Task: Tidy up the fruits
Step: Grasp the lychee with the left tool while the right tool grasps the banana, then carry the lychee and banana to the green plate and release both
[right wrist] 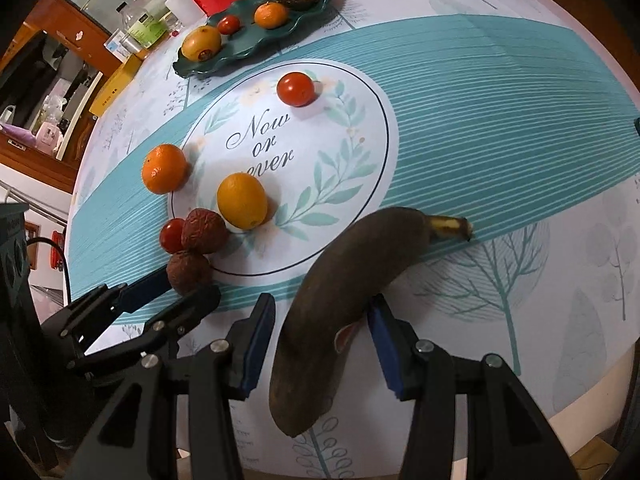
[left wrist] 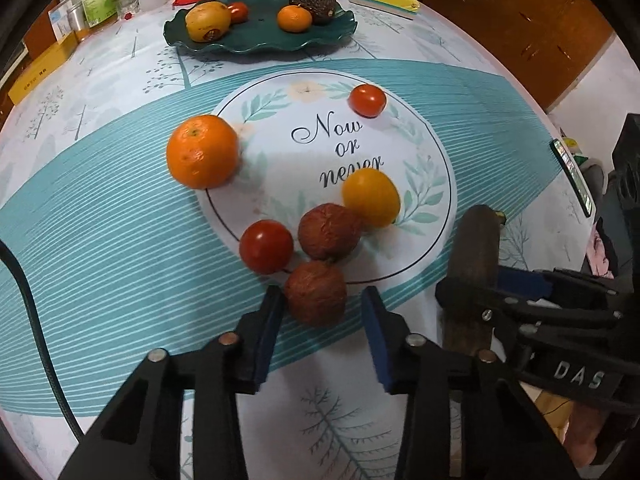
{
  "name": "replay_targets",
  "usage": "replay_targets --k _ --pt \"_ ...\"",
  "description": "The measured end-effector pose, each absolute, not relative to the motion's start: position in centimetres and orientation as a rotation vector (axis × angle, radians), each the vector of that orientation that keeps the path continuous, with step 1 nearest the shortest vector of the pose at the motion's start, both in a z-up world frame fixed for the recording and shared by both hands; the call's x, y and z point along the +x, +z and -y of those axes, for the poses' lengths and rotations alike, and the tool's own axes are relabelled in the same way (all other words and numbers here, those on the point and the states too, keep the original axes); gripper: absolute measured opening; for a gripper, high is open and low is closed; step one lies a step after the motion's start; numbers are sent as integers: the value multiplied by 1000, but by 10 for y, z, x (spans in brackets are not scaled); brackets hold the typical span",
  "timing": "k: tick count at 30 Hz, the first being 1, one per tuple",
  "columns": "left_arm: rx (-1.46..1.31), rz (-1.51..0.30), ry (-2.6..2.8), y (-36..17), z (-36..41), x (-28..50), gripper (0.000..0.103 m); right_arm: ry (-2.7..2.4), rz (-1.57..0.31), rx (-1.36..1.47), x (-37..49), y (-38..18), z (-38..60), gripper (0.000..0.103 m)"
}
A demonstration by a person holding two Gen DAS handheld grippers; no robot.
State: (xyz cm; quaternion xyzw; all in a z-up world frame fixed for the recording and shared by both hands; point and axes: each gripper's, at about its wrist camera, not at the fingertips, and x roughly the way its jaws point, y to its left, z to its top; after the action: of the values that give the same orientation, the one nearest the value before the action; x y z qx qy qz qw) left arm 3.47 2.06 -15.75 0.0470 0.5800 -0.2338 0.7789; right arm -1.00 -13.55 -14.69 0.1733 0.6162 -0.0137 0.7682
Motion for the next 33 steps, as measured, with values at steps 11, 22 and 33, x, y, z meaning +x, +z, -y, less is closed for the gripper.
replay_targets --k 11,22,33 --pt "71 -1252 -529 -153 -22 38 26 9 -1281 346 -15 -141 137 36" --pt "58 -1103 -555 -89 -38 40 26 67 -1153 284 -16 -83 146 35" --pt "66 -915 -529 36 -50 94 26 162 -1001 145 37 15 138 35"
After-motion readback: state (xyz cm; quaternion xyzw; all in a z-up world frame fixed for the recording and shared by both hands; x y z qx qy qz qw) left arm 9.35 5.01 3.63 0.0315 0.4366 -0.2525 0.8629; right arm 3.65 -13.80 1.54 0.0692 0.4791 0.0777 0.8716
